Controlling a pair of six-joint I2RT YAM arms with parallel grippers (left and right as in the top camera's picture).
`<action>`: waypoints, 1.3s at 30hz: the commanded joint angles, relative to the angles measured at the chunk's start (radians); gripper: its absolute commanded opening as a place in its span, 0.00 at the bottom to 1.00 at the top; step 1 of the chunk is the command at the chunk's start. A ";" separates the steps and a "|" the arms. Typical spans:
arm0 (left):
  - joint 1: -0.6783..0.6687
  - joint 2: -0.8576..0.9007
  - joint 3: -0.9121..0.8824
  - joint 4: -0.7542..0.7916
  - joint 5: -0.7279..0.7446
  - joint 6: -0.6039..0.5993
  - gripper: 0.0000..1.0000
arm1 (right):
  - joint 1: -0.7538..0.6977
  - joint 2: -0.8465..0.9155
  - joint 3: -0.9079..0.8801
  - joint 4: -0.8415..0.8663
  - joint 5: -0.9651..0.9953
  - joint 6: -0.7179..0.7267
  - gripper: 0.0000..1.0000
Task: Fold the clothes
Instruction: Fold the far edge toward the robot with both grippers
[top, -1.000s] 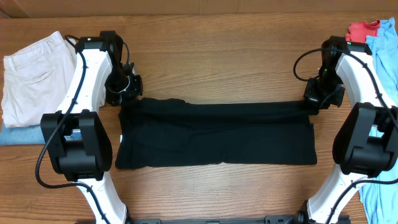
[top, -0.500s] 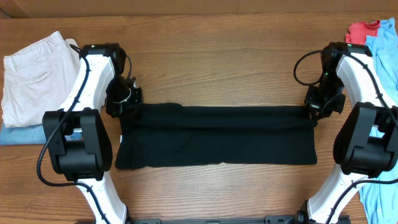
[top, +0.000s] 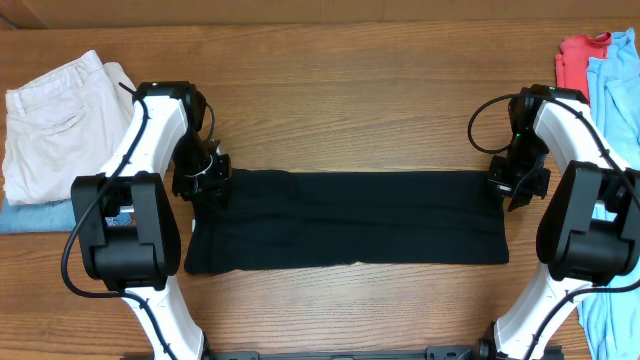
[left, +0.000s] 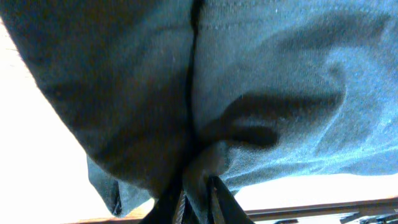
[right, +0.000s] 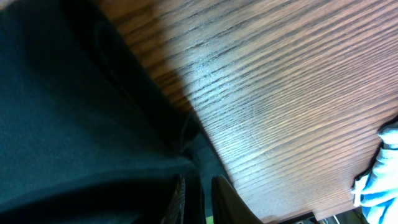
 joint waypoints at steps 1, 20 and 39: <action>-0.018 -0.034 -0.006 -0.014 -0.014 0.004 0.20 | -0.006 -0.033 -0.003 0.002 0.017 0.005 0.19; -0.031 -0.034 -0.107 -0.082 -0.106 0.017 0.23 | -0.006 -0.033 -0.003 0.009 0.016 0.005 0.20; -0.031 -0.327 -0.047 0.074 -0.026 0.023 0.70 | -0.005 -0.033 -0.003 0.006 -0.018 0.004 0.24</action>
